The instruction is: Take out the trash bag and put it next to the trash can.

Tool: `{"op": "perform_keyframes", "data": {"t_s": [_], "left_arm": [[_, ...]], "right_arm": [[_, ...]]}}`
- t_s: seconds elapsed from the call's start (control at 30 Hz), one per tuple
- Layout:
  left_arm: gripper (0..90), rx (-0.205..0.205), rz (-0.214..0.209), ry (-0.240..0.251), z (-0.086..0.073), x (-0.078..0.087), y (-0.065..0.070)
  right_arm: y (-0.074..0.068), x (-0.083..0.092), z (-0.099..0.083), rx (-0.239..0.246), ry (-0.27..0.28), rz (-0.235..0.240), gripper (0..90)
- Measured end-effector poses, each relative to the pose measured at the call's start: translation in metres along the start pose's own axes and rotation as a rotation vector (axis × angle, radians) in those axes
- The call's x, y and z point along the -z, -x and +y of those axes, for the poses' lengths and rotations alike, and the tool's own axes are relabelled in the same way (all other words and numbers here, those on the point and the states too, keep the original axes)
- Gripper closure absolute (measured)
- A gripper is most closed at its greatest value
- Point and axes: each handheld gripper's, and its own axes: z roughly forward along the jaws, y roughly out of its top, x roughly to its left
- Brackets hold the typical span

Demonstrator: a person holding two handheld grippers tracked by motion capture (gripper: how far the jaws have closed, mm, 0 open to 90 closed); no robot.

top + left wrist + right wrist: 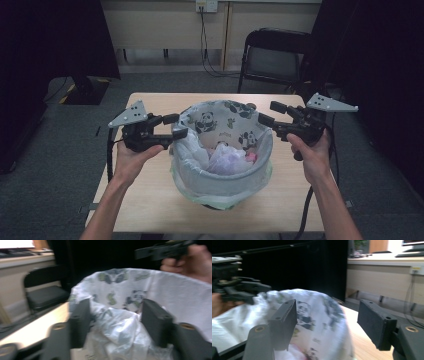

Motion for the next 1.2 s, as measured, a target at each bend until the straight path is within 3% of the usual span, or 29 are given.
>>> {"op": "perform_keyframes", "data": {"t_s": [0.13, 0.17, 0.23, 0.47, 0.63, 0.73, 0.9, 1.03, 1.1, 1.2], "left_arm": [[72.8, -0.008, 0.006, -0.02, 0.004, 0.004, -0.005], [76.9, -0.029, 0.002, -0.029, 0.005, 0.006, -0.006], [86.4, -0.016, -0.036, -0.032, 0.008, 0.007, -0.007], [88.7, -0.107, -0.025, -0.044, 0.024, 0.005, 0.013], [88.7, -0.145, -0.053, 0.004, 0.047, 0.009, 0.028], [88.8, -0.152, -0.063, 0.043, 0.06, 0.013, 0.033], [88.9, -0.161, -0.09, 0.102, 0.077, 0.016, 0.039], [89.0, -0.159, -0.088, 0.127, 0.084, 0.017, 0.041], [89.1, -0.159, -0.085, 0.131, 0.086, 0.018, 0.04], [89.3, -0.126, -0.092, 0.156, 0.088, 0.019, 0.036]], "right_arm": [[-0.014, -0.008, 0.003, 0.023, -0.003, 0.06, 28.7], [-0.017, -0.01, 0.004, 0.029, -0.007, 0.067, 27.8], [-0.024, -0.014, 0.008, 0.049, -0.018, 0.085, 24.6], [-0.046, -0.024, 0.028, 0.11, -0.034, 0.11, 14.8], [-0.065, -0.038, 0.041, 0.144, -0.027, 0.183, 14.8], [-0.073, -0.048, 0.046, 0.162, -0.049, 0.2, 14.5], [-0.088, -0.067, 0.057, 0.181, -0.054, 0.279, 14.4], [-0.096, -0.085, 0.061, 0.157, -0.067, 0.352, 14.4], [-0.098, -0.093, 0.06, 0.157, -0.069, 0.363, 14.3], [-0.1, -0.104, 0.057, 0.145, -0.096, 0.393, 14.3]]}}
